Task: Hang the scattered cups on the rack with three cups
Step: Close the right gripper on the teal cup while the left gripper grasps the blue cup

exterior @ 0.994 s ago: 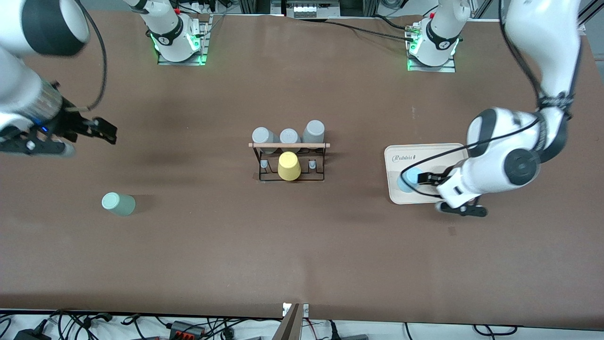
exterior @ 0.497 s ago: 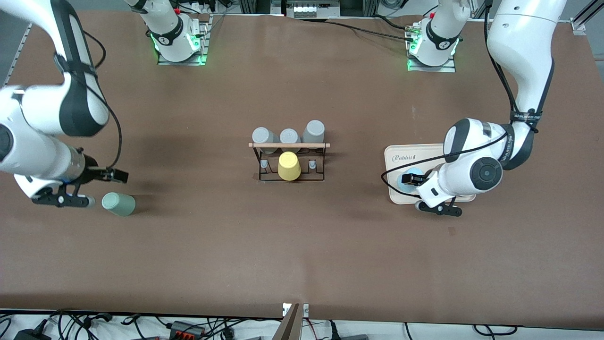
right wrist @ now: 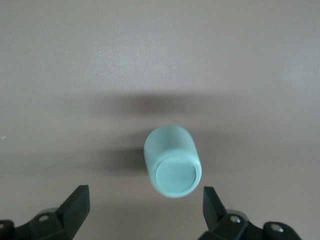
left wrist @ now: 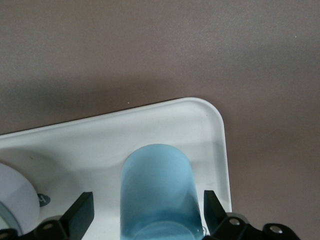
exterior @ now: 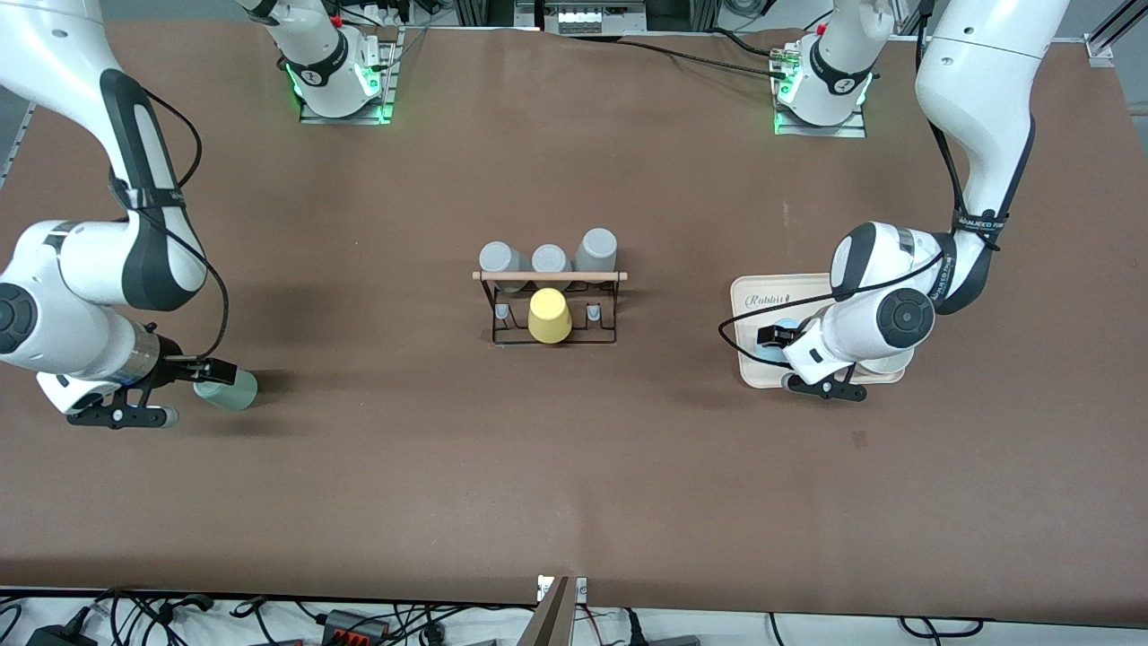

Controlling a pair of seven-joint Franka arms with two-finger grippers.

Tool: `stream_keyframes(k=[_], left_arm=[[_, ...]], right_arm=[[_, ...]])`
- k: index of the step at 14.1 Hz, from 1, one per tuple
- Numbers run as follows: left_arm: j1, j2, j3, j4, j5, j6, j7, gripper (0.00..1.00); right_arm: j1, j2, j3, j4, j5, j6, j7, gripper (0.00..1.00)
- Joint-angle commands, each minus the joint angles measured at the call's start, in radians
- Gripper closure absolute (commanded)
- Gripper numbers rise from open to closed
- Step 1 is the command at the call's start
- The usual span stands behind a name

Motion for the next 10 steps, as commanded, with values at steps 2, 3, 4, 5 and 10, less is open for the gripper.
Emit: stream_keyframes(k=[2, 3, 4, 5, 10], left_arm=[[-0.005, -0.048, 0.001, -0.037, 0.018, -0.018, -0.023, 0.14], [-0.005, -0.058, 0.001, -0.038, 0.018, -0.024, -0.023, 0.17], [-0.005, -0.059, 0.001, -0.040, 0.018, -0.030, -0.025, 0.21], [-0.007, -0.061, 0.001, -0.043, 0.018, -0.035, -0.031, 0.25], [-0.003, -0.070, -0.010, -0.060, 0.018, -0.037, -0.046, 0.26]], right_arm=[[-0.041, 0.066, 0.008, 0.017, -0.023, 0.080, -0.073, 0.00], [-0.047, 0.078, 0.008, 0.017, -0.025, 0.089, -0.085, 0.00], [-0.053, 0.087, 0.008, 0.014, -0.023, 0.096, -0.100, 0.00], [-0.058, 0.097, 0.008, 0.006, -0.023, 0.105, -0.100, 0.00], [-0.055, 0.091, 0.012, -0.009, -0.017, 0.100, -0.096, 0.00]])
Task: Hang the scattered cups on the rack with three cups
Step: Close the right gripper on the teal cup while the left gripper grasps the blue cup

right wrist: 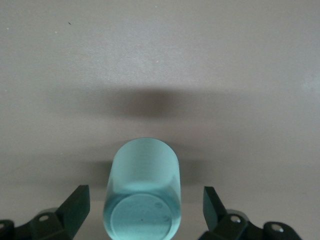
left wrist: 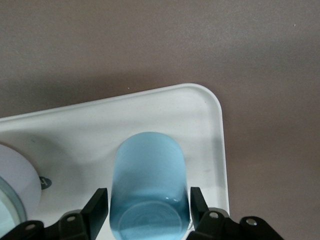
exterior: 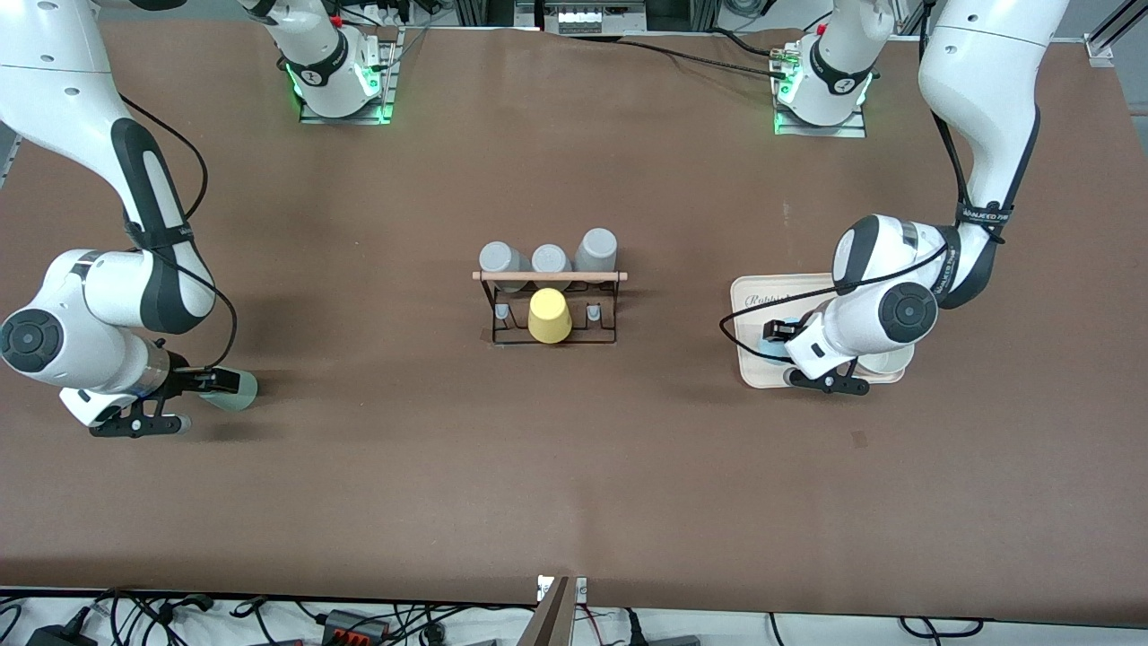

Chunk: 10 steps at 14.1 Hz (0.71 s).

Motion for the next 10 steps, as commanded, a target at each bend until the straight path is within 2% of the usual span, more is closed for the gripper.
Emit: stream_keyframes(k=[1, 2, 3, 4, 5, 8, 10], left_arm=[[-0.003, -0.043, -0.006, -0.043, 0.016, -0.007, -0.025, 0.29], [-0.003, -0.043, -0.006, -0.045, 0.016, -0.007, -0.027, 0.38], [-0.003, -0.044, -0.007, -0.045, 0.016, -0.007, -0.029, 0.57], [-0.004, -0.046, -0.010, -0.042, 0.016, -0.011, -0.032, 0.81], [-0.004, -0.046, -0.015, -0.026, 0.016, -0.036, -0.035, 0.99], [-0.004, -0.055, -0.070, 0.071, 0.004, -0.093, -0.047, 0.99], [-0.009, -0.053, -0.090, 0.176, 0.004, -0.158, -0.084, 0.99]], right_arm=[[-0.008, -0.013, 0.010, -0.009, -0.006, 0.001, -0.018, 0.00], [-0.007, -0.013, 0.010, -0.007, -0.007, -0.021, -0.019, 0.00], [-0.001, -0.015, 0.014, -0.003, -0.006, -0.058, -0.016, 0.01], [0.004, -0.018, 0.016, -0.003, -0.002, -0.080, -0.010, 0.10], [0.002, -0.018, 0.014, -0.003, -0.002, -0.082, -0.012, 0.17], [-0.001, -0.018, 0.014, -0.003, -0.005, -0.085, -0.019, 0.43], [0.002, -0.019, 0.014, 0.002, -0.007, -0.085, -0.022, 0.57]])
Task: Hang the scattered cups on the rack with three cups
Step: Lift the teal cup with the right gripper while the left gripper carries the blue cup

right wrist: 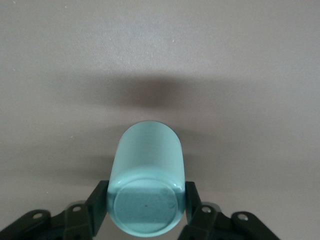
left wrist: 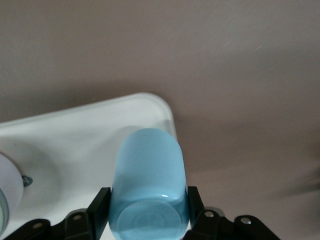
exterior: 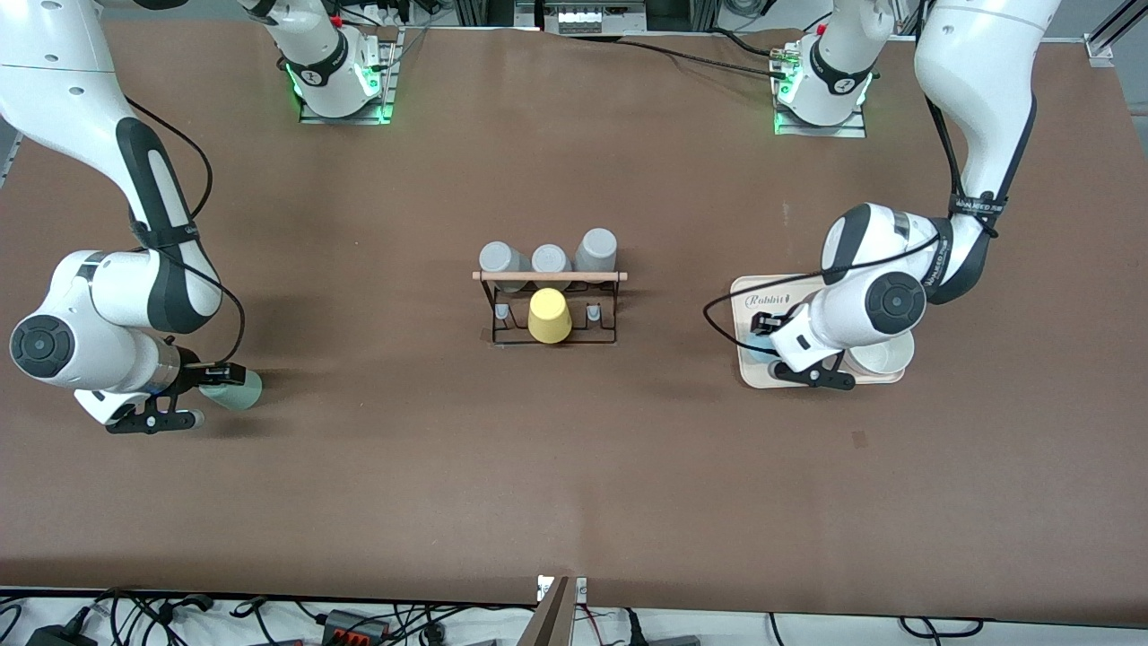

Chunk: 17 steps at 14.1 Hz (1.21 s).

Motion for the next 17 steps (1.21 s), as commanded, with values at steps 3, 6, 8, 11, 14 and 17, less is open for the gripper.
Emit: stream_keyframes(k=[3, 6, 8, 11, 14, 17], left_arm=[[-0.008, -0.003, -0.026, 0.303, -0.020, -0.236, -0.043, 0.99], [-0.011, 0.010, -0.026, 0.352, -0.262, -0.242, -0.219, 0.99], [-0.053, 0.036, -0.025, 0.407, -0.313, -0.237, -0.337, 0.99], [-0.094, 0.091, -0.028, 0.466, -0.329, -0.175, -0.485, 0.99], [-0.175, 0.122, -0.025, 0.468, -0.315, -0.052, -0.589, 0.99], [-0.231, 0.123, -0.016, 0.458, -0.292, -0.047, -0.593, 0.99]], right_arm=[[-0.001, -0.024, 0.008, 0.016, -0.009, -0.015, -0.053, 0.65], [0.010, -0.079, 0.028, 0.024, -0.003, -0.061, -0.099, 0.67], [0.010, -0.134, 0.051, 0.024, 0.014, -0.118, -0.094, 0.68], [0.019, -0.203, 0.074, 0.041, 0.068, -0.223, -0.087, 0.68], [0.027, -0.223, 0.098, 0.090, 0.119, -0.328, -0.019, 0.68], [0.044, -0.240, 0.149, 0.125, 0.117, -0.397, 0.102, 0.68]])
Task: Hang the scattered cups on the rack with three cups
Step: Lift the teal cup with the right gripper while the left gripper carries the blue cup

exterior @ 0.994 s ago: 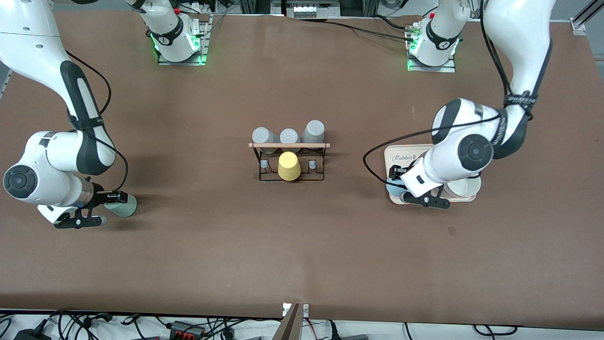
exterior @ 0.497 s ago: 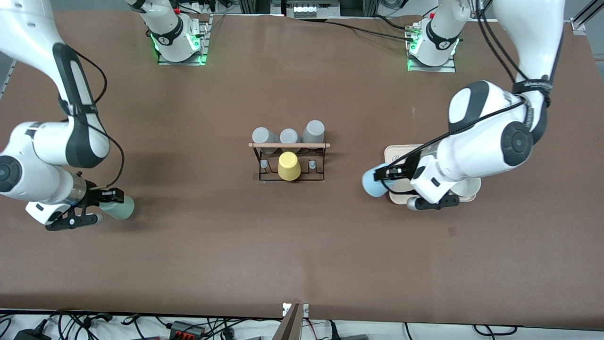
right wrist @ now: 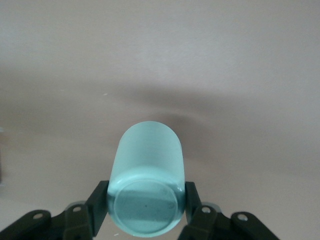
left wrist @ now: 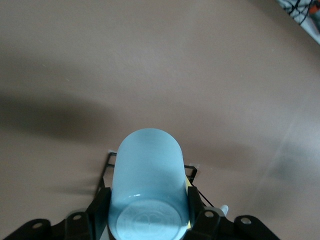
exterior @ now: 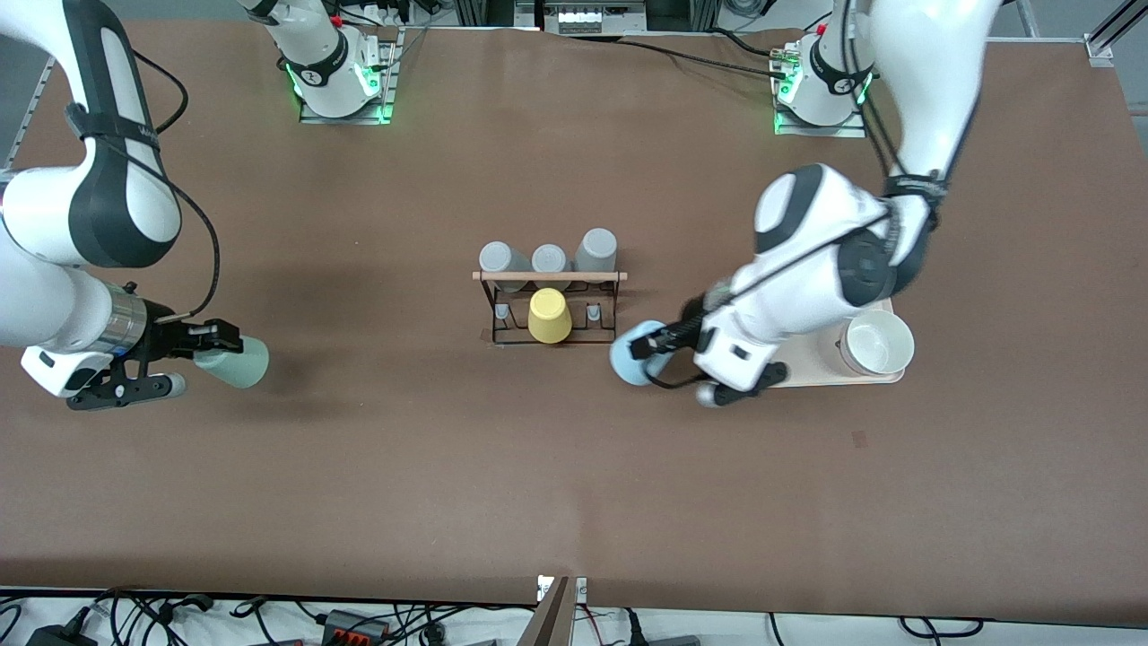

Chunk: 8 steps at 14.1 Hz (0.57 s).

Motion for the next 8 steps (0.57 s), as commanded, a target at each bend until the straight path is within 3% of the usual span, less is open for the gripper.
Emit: stream_keyframes(k=[1, 8], left_arm=[[-0.037, 0.014, 0.013, 0.028, 0.023, -0.006, -0.014, 0.99], [-0.073, 0.028, 0.010, 0.011, 0.072, -0.099, -0.009, 0.99]], right_arm=[[0.018, -0.016, 0.046, 0.030, 0.005, -0.047, 0.110, 0.68], [0.093, -0.061, 0.055, 0.031, 0.010, -0.099, 0.338, 0.68]])
